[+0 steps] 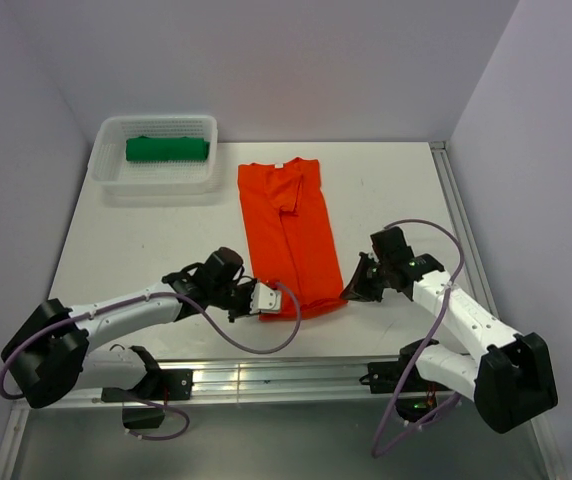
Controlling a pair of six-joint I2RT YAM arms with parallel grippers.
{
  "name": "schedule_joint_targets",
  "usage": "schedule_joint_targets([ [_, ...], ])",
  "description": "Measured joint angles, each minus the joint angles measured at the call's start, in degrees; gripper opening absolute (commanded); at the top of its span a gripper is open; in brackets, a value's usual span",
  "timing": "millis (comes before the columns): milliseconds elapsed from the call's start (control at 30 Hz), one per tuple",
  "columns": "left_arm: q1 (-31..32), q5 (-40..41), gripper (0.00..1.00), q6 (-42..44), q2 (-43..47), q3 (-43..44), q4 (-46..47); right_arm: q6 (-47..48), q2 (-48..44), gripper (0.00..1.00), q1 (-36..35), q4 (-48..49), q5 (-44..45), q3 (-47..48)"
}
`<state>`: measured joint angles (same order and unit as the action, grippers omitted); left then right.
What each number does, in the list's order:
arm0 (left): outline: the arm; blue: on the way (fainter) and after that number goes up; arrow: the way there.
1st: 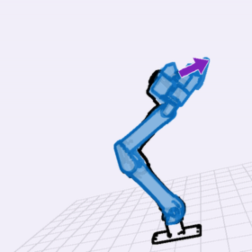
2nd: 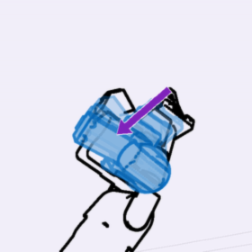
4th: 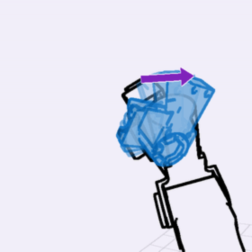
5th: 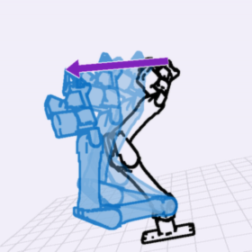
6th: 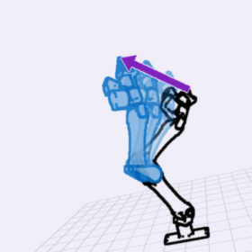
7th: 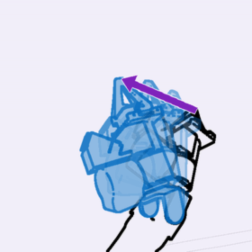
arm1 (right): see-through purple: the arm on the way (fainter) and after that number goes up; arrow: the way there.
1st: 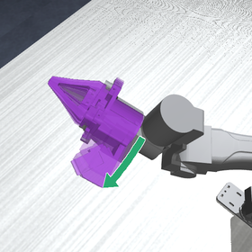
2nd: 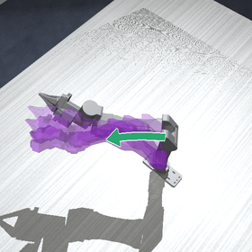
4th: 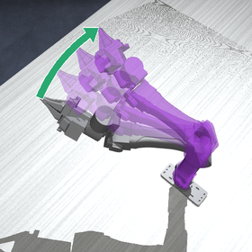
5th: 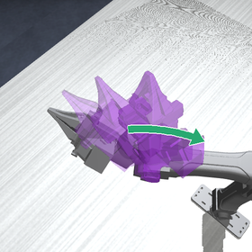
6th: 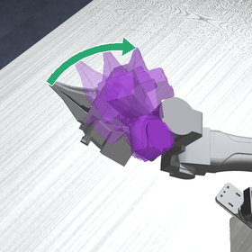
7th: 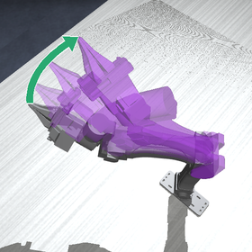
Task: Roll the t-shirts
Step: Roll the tshirt
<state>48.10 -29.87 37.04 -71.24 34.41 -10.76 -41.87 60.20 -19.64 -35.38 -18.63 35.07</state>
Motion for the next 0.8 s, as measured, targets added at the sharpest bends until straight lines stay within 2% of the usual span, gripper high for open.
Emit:
schedule_joint_targets([
  [300,-3.48,-2.71,0.00,0.70,-2.14,2.10,-1.92,3.32,3.93,0.00,3.45,0.24,-1.20,3.45],
  [800,-7.65,-3.56,0.02,3.06,-7.17,7.41,-4.66,7.04,12.76,0.00,4.55,2.29,-2.60,8.41],
])
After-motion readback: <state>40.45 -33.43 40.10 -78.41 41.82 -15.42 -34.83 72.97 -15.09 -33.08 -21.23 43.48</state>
